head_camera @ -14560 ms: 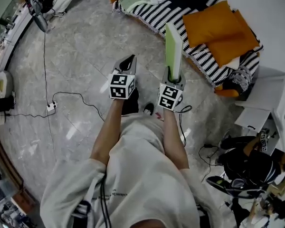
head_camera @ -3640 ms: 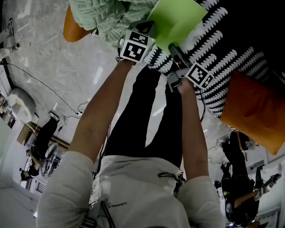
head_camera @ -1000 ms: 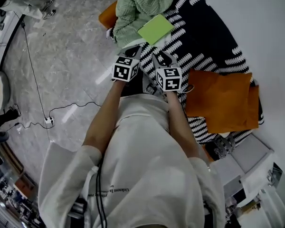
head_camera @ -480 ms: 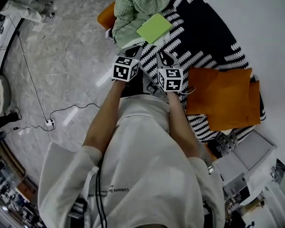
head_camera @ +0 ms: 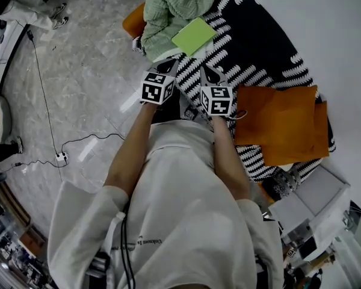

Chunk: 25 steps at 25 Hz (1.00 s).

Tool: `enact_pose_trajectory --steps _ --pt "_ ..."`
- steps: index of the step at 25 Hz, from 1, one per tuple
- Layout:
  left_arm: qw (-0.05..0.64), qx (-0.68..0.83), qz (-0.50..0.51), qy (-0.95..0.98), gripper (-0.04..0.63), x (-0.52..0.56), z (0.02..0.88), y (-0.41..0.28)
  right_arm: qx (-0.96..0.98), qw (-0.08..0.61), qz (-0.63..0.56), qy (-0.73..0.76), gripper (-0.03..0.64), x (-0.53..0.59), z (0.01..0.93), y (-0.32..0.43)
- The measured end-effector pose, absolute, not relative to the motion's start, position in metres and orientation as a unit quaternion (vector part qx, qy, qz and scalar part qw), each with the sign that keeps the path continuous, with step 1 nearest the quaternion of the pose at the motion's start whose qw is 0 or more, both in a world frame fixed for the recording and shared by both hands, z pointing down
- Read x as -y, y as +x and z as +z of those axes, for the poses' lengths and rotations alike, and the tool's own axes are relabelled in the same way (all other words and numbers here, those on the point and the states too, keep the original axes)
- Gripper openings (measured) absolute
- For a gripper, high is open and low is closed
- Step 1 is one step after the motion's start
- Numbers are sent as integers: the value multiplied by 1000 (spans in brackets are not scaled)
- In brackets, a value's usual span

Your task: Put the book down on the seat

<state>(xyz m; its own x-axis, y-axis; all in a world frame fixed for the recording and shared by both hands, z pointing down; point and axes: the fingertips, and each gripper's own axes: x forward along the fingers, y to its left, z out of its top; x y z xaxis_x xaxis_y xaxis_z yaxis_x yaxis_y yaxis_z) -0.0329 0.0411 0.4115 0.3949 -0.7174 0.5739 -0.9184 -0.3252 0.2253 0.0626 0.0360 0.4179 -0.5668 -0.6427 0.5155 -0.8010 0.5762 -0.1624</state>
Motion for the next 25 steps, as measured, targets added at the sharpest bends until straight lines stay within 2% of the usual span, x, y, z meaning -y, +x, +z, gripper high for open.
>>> enact_pose_trajectory --steps 25 --pt "270 512 190 793 8 -57 417 -28 865 225 167 416 6 -47 421 70"
